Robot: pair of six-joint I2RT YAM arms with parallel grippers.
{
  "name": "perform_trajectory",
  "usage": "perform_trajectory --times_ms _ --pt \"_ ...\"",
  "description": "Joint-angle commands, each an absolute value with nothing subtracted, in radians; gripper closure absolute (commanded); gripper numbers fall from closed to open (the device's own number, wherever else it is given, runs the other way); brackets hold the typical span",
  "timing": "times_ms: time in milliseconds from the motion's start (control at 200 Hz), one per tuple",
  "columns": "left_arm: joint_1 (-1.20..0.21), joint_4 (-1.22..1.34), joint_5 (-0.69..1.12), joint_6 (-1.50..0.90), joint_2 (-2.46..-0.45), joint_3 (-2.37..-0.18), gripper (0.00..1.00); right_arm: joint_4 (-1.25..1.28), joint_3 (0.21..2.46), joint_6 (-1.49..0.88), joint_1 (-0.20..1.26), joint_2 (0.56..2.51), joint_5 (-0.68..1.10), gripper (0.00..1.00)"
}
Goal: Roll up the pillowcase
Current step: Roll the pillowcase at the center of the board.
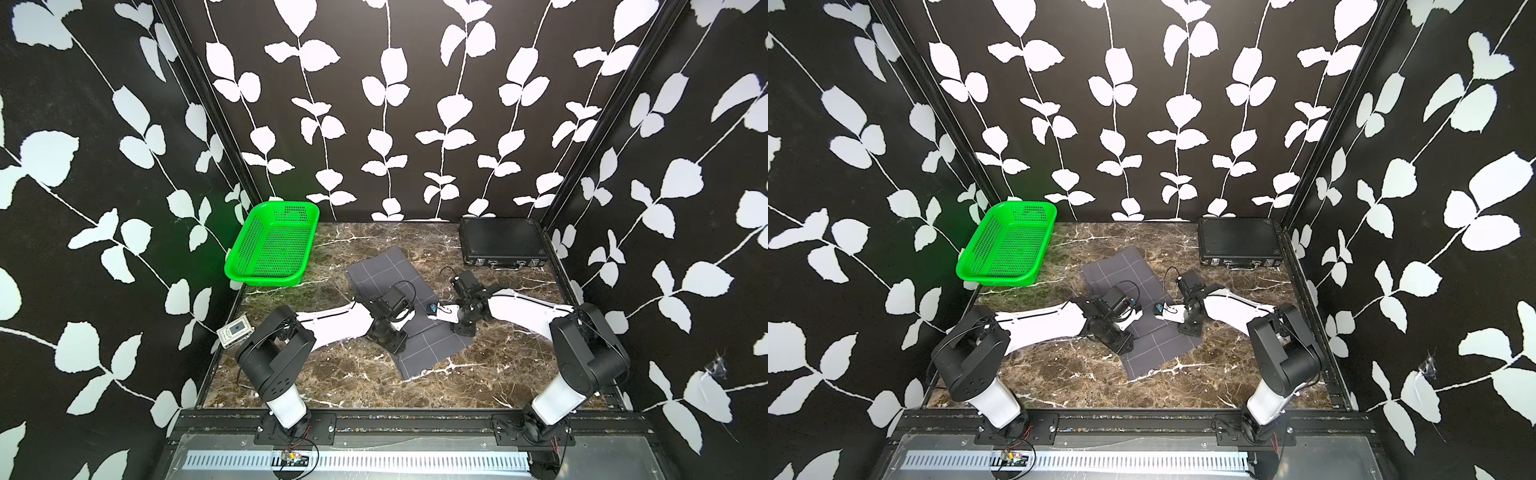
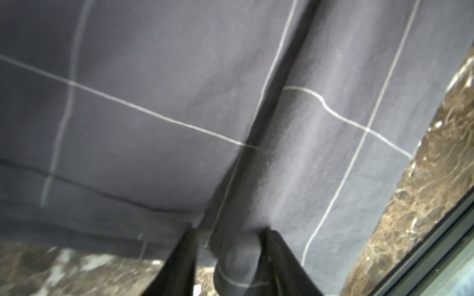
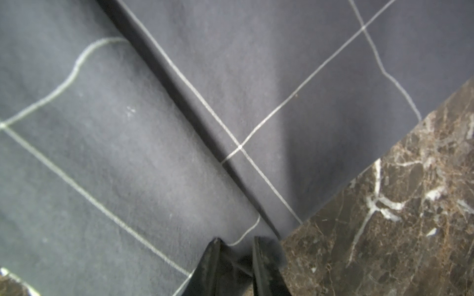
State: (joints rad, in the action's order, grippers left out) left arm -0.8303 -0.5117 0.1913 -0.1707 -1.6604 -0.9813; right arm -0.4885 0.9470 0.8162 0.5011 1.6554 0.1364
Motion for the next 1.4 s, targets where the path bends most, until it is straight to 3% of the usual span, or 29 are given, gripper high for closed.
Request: perform_trajectory --times_ms 0,160,350,655,965,1390 --pt "-0.832 -0.604 0.103 -0.121 -1.589 -1.014 0.47 -0.492 0.934 0.769 0.494 1.631 0.131 0.75" --pt "-0.908 -0.633 -0.037 -0.030 -1.461 -1.033 0.37 -0.473 0.915 0.677 0.461 1.545 0.196 0.71" --pt "-1.059 -0.618 -0.184 0.065 -1.414 -1.054 0.33 -0.468 0.894 0.617 0.418 1.433 0.210 0.65" --pt "-1.259 -0.568 -0.248 0.093 -1.669 -1.225 0.31 -0.361 0.729 0.437 0.303 1.203 0.187 0.51" --pt "-1.309 -0.601 -0.309 0.094 -1.868 -1.355 0.31 -0.334 0.634 0.374 0.196 1.046 0.125 0.43" --pt "-1.320 -0.616 -0.330 0.087 -1.983 -1.386 0.35 -0.320 0.612 0.367 0.177 1.035 0.125 0.41"
